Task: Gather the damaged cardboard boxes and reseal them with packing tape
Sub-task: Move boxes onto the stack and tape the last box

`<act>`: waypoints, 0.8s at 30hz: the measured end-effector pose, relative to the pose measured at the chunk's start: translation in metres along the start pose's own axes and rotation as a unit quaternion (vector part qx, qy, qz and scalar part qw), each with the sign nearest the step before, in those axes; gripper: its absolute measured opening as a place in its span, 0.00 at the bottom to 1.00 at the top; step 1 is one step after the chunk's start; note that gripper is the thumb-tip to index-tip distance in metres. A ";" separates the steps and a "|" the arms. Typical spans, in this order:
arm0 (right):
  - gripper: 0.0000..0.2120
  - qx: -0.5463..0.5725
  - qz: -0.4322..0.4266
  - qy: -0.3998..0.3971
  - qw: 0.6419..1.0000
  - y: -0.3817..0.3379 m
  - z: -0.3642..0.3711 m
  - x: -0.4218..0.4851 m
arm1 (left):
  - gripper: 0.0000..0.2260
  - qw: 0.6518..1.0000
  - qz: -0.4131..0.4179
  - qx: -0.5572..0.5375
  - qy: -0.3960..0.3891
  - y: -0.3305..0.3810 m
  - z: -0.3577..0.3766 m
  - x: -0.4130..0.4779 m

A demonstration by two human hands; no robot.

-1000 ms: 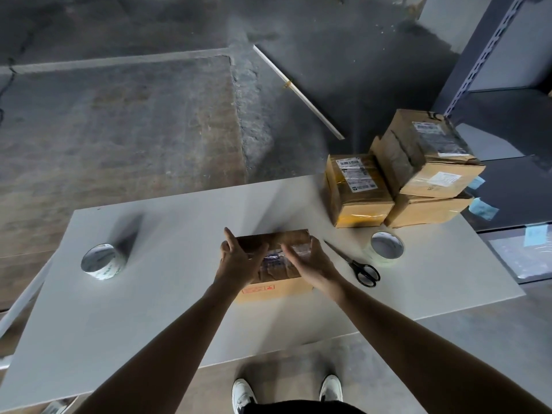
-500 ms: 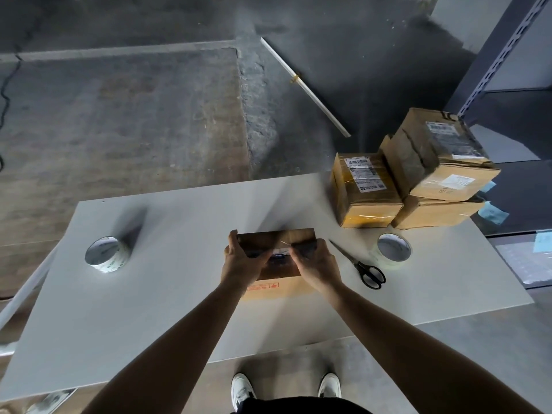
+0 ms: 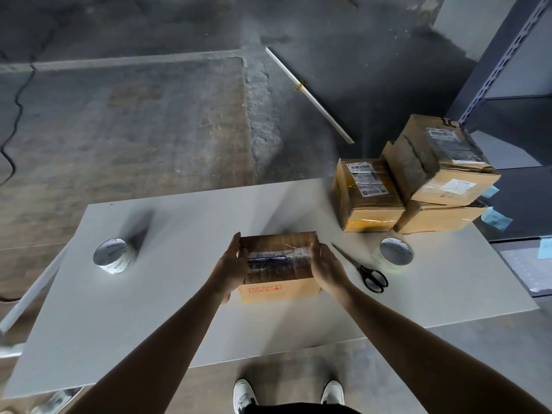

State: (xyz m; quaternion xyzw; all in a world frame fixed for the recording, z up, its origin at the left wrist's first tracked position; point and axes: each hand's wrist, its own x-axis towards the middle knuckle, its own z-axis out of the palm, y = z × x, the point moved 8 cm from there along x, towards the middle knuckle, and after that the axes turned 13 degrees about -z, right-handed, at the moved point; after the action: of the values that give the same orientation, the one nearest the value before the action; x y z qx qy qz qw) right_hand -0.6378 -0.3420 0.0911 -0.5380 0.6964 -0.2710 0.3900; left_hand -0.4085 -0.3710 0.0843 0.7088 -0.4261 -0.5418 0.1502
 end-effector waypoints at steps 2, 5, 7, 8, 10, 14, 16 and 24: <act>0.31 -0.008 0.006 -0.014 1.000 -0.002 0.003 0.000 | 0.34 1.000 0.006 0.002 -0.018 0.002 0.006 -0.004; 0.35 0.003 0.002 -0.008 1.000 -0.004 0.006 -0.003 | 0.46 0.999 0.025 0.018 -0.010 0.003 0.012 -0.007; 0.33 0.013 0.001 0.007 1.000 -0.002 0.006 -0.004 | 0.44 0.999 0.033 0.010 0.015 0.000 0.009 -0.007; 0.31 0.009 0.001 0.010 1.000 0.000 0.006 -0.004 | 0.40 0.999 0.035 -0.005 0.019 -0.002 0.007 -0.007; 0.27 -0.005 0.002 0.006 1.000 0.001 0.004 -0.003 | 0.31 0.999 0.043 -0.029 0.014 -0.002 0.002 -0.006; 0.20 -0.018 -0.005 -0.012 1.000 0.000 0.002 -0.002 | 0.26 0.999 0.048 -0.001 0.011 -0.001 -0.007 -0.005; 0.19 -0.016 -0.003 -0.016 1.000 0.000 0.001 -0.002 | 0.26 0.999 0.041 0.005 0.005 -0.001 -0.007 -0.007; 0.20 0.045 0.006 -0.016 0.999 0.001 -0.007 -0.002 | 0.16 0.993 0.073 -0.089 -0.004 -0.002 -0.016 -0.019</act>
State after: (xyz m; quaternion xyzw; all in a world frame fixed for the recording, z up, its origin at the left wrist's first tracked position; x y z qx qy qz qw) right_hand -0.6436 -0.3402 0.0946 -0.5196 0.6806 -0.2909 0.4268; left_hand -0.3940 -0.3591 0.1006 0.6576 -0.4270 -0.5680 0.2500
